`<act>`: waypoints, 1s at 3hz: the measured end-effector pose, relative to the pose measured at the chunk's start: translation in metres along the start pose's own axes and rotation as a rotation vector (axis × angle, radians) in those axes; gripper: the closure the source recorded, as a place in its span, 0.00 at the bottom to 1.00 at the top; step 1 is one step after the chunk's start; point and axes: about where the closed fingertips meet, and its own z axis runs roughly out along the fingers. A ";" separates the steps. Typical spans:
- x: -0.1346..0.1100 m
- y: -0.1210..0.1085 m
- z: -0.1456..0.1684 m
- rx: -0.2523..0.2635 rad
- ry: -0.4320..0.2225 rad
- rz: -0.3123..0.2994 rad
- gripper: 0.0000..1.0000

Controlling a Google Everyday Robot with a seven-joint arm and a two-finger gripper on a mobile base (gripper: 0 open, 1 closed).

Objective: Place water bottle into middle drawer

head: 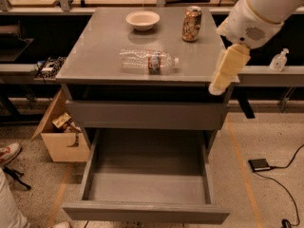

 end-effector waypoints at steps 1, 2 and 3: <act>-0.035 -0.039 0.038 0.036 -0.082 0.065 0.00; -0.067 -0.071 0.074 0.064 -0.144 0.162 0.00; -0.099 -0.081 0.105 0.043 -0.172 0.216 0.00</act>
Offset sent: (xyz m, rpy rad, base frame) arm 0.1572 0.0952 -0.0383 0.2752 -0.0726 -0.2447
